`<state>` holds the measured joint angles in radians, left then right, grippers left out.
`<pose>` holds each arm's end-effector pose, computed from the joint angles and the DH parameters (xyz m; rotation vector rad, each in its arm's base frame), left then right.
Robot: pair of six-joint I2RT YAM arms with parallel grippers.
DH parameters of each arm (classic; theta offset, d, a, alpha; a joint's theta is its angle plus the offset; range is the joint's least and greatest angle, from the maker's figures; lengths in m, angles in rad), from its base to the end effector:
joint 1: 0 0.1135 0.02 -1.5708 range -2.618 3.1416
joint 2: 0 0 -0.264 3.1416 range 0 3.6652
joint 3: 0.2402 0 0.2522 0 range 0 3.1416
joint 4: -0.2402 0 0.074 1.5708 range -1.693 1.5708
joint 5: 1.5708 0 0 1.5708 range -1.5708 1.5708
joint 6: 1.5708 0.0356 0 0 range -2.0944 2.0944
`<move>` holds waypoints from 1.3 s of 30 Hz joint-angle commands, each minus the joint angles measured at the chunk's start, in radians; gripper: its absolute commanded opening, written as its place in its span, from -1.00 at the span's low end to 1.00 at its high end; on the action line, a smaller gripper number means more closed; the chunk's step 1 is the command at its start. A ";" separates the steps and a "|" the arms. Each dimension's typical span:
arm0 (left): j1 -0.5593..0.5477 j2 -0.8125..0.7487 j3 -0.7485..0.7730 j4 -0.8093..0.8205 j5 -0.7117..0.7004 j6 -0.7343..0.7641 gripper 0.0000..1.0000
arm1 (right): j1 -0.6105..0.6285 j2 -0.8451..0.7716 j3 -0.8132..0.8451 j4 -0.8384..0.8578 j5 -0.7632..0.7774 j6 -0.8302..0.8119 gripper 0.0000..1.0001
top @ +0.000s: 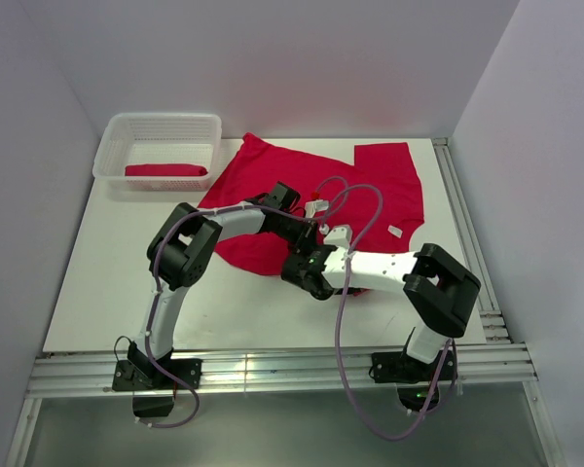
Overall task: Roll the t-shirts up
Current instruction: Flatten the tshirt
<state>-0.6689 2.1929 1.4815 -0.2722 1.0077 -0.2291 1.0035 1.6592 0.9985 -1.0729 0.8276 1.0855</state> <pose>0.3344 -0.3027 0.1361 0.9855 2.4316 -1.6250 0.1606 0.2032 0.1767 0.0125 2.4129 -0.7021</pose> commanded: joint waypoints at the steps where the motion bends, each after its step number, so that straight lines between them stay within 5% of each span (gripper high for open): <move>1: -0.001 -0.004 0.028 0.002 0.029 0.020 -0.99 | 0.007 -0.018 -0.006 -0.050 0.024 0.053 -0.12; 33: 0.000 -0.015 0.023 -0.002 0.031 0.033 -0.99 | 0.006 0.148 0.040 -0.071 0.004 0.080 -0.31; 39: -0.001 -0.012 0.026 -0.015 0.023 0.042 -0.99 | -0.014 0.206 0.072 -0.096 0.018 0.077 -0.61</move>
<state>-0.6685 2.1929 1.4815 -0.2802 1.0080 -0.2222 0.9989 1.8572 1.0363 -1.1374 0.7998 1.1404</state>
